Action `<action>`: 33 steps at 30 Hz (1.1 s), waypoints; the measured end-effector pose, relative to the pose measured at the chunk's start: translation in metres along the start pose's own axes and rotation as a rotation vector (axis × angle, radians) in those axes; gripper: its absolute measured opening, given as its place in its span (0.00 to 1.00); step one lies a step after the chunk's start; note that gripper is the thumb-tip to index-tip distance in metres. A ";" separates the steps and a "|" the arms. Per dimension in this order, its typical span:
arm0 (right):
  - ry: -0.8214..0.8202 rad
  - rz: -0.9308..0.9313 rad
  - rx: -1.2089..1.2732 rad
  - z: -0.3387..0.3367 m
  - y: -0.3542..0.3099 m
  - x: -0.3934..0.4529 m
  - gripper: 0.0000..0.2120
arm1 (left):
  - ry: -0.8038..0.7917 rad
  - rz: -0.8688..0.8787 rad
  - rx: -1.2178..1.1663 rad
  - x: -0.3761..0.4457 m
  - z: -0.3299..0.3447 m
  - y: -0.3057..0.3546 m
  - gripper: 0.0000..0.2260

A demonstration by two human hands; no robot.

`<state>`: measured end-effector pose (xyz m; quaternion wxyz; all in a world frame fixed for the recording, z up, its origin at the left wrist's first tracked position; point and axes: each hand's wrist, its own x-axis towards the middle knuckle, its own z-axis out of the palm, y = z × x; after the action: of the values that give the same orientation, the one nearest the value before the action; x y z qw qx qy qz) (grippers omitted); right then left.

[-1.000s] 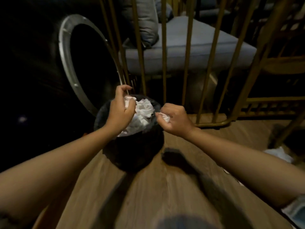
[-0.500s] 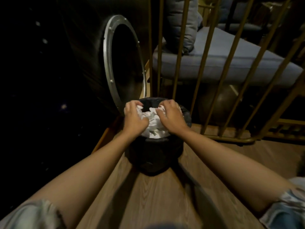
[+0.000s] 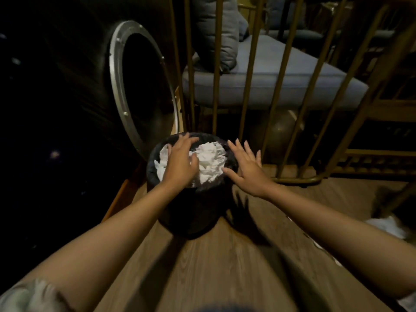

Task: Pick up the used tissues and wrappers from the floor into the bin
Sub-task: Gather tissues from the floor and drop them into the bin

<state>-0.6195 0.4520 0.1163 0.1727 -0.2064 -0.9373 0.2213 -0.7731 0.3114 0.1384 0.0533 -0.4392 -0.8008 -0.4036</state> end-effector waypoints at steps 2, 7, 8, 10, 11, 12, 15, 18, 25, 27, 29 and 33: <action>0.031 -0.006 0.025 -0.015 0.021 -0.010 0.31 | -0.021 0.123 -0.070 -0.005 0.013 0.023 0.17; 0.160 -0.001 0.105 -0.055 0.072 -0.037 0.16 | -0.173 0.327 -0.036 -0.019 0.062 0.067 0.14; 0.189 0.005 0.113 -0.063 0.080 -0.042 0.14 | -0.202 0.341 -0.006 -0.022 0.073 0.072 0.14; 0.255 0.016 0.126 -0.075 0.097 -0.055 0.11 | -0.239 0.298 0.015 -0.027 0.095 0.081 0.14; 0.288 0.029 0.145 -0.081 0.106 -0.063 0.10 | -0.253 0.256 -0.011 -0.029 0.106 0.084 0.13; 0.313 0.044 0.168 -0.085 0.116 -0.072 0.08 | -0.264 0.224 -0.056 -0.033 0.116 0.090 0.12; 0.402 0.095 0.228 -0.095 0.148 -0.104 0.06 | -0.349 0.096 -0.163 -0.043 0.150 0.109 0.08; 0.531 0.230 0.217 -0.105 0.181 -0.149 0.12 | -0.465 -0.006 -0.221 -0.059 0.193 0.129 0.10; 0.631 0.700 0.316 -0.089 0.263 -0.283 0.11 | -0.635 -0.025 -0.376 -0.122 0.288 0.167 0.07; 0.552 0.808 0.325 -0.069 0.273 -0.325 0.06 | -0.669 -0.048 -0.405 -0.141 0.313 0.176 0.07; 0.481 0.845 0.176 -0.049 0.278 -0.363 0.08 | -0.700 -0.039 -0.349 -0.157 0.336 0.180 0.10; 0.217 1.071 -0.105 -0.011 0.284 -0.418 0.28 | -0.660 -0.024 -0.131 -0.174 0.375 0.173 0.25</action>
<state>-0.1696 0.4942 -0.1102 0.1211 -0.6848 -0.6877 0.2085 -0.4374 0.5062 -0.0847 -0.2421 -0.5392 -0.7523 -0.2910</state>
